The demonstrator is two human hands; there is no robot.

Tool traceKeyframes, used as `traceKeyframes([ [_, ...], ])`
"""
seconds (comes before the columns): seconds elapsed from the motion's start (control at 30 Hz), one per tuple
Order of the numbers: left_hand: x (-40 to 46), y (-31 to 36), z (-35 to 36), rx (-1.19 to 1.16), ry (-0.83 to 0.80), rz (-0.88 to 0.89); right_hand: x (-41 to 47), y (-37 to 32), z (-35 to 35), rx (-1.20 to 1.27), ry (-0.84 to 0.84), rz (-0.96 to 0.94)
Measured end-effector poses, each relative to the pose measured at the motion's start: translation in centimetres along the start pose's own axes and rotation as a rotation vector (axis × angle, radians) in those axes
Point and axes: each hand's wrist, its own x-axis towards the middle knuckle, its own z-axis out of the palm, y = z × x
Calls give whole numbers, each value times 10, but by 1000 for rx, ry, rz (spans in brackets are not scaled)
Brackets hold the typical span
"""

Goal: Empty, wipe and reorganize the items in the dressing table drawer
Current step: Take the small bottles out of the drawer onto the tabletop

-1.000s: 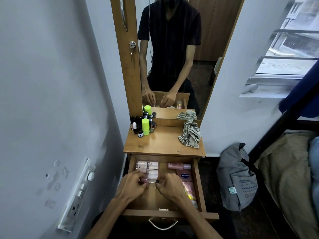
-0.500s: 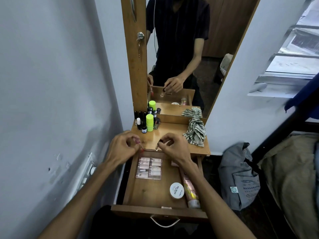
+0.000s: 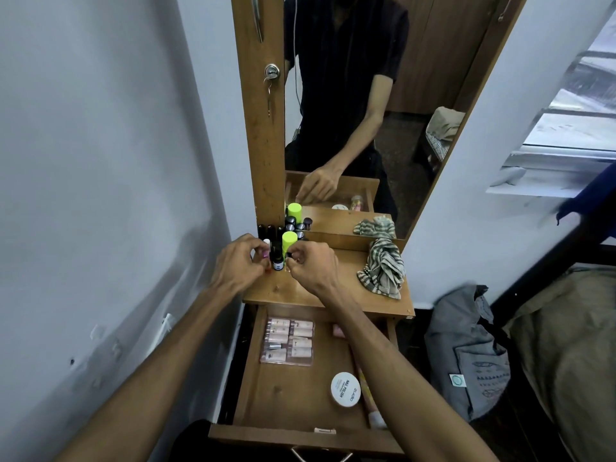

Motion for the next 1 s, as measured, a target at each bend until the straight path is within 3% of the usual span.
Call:
traceKeyframes([
  [1.0, 0, -13, 9, 9, 85, -10, -11, 21, 5, 51, 3, -6],
])
